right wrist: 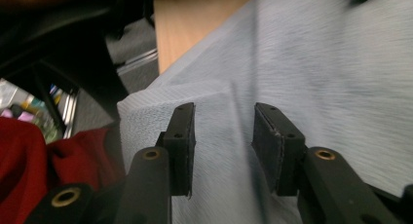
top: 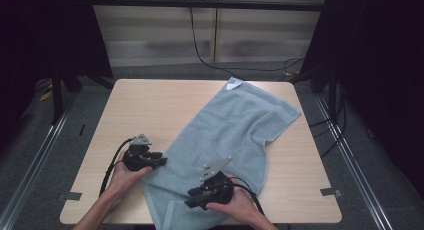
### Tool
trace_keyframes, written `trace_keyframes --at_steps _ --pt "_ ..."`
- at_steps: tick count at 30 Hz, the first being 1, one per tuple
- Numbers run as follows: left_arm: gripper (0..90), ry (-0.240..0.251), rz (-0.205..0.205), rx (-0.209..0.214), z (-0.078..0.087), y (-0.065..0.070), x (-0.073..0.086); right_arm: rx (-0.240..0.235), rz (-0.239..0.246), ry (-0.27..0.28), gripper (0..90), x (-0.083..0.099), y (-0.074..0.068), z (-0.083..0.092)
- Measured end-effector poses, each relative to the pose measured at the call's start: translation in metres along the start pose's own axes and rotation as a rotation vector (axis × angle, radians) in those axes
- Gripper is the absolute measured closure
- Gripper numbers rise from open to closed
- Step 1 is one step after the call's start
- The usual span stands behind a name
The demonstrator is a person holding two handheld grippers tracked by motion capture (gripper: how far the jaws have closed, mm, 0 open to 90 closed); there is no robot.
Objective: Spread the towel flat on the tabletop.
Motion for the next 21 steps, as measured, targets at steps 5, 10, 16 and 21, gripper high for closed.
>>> trace_keyframes --at_steps 5,10,16,21 --pt "90.0 0.026 0.027 0.040 0.002 -0.007 0.001 0.042 0.029 -0.070 51.3 0.010 0.001 -0.018" --pt "90.0 0.089 0.038 0.044 0.011 -0.008 -0.006 0.070 0.035 -0.040 50.3 0.017 0.003 -0.015" --pt "85.9 0.097 0.073 0.075 0.015 -0.007 -0.006 0.049 0.037 -0.049 75.0 0.029 -0.001 -0.005" --pt "52.1 0.043 -0.002 0.086 -0.005 0.015 -0.010 0.028 0.023 -0.058 84.6 0.043 -0.009 0.010"
Point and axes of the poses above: each handheld gripper's, and its own axes: z roughly backward along the jaws, x roughly out of its underside, y roughly to its right, the point moved 6 cm from there along -z, roughly forward along the jaws, and after that the axes turned 9 degrees about x, right-handed, at the moved point
